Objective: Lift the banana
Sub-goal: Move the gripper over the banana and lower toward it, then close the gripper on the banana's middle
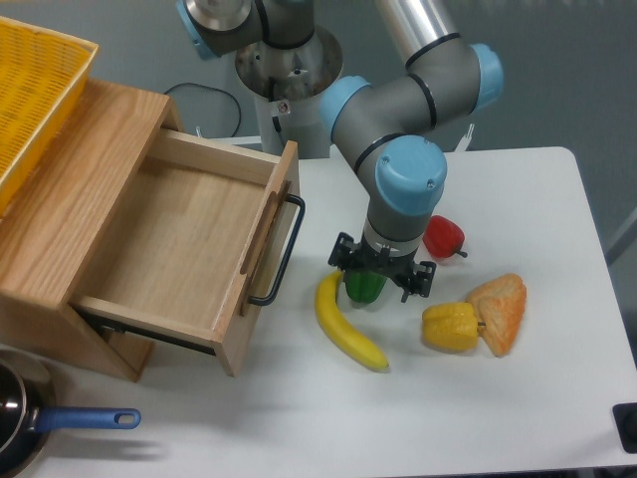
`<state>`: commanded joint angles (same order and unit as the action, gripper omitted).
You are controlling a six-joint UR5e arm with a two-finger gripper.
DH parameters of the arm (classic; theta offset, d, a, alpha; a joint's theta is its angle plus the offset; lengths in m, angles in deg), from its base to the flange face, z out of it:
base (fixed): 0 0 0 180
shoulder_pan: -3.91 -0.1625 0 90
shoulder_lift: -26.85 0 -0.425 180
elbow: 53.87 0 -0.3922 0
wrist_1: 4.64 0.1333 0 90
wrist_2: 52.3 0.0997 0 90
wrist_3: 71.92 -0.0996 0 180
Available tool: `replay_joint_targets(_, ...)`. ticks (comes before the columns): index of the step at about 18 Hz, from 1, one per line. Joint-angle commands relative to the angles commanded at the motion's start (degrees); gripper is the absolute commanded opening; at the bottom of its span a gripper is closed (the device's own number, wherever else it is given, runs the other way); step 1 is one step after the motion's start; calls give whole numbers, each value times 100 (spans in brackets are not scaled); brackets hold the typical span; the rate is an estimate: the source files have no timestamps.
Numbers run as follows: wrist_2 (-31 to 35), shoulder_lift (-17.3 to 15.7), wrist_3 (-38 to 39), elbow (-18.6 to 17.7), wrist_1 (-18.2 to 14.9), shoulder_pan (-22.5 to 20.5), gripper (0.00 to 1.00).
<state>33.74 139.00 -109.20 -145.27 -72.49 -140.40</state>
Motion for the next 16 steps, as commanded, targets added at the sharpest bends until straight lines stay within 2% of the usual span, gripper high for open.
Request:
replay_joint_targets(4, -17, 158, 518, 114, 52, 132, 100)
replay_joint_targets(7, -9, 334, 897, 105, 342, 272, 100)
replay_joint_targets(16, 88, 554, 1258, 53, 677, 352, 100)
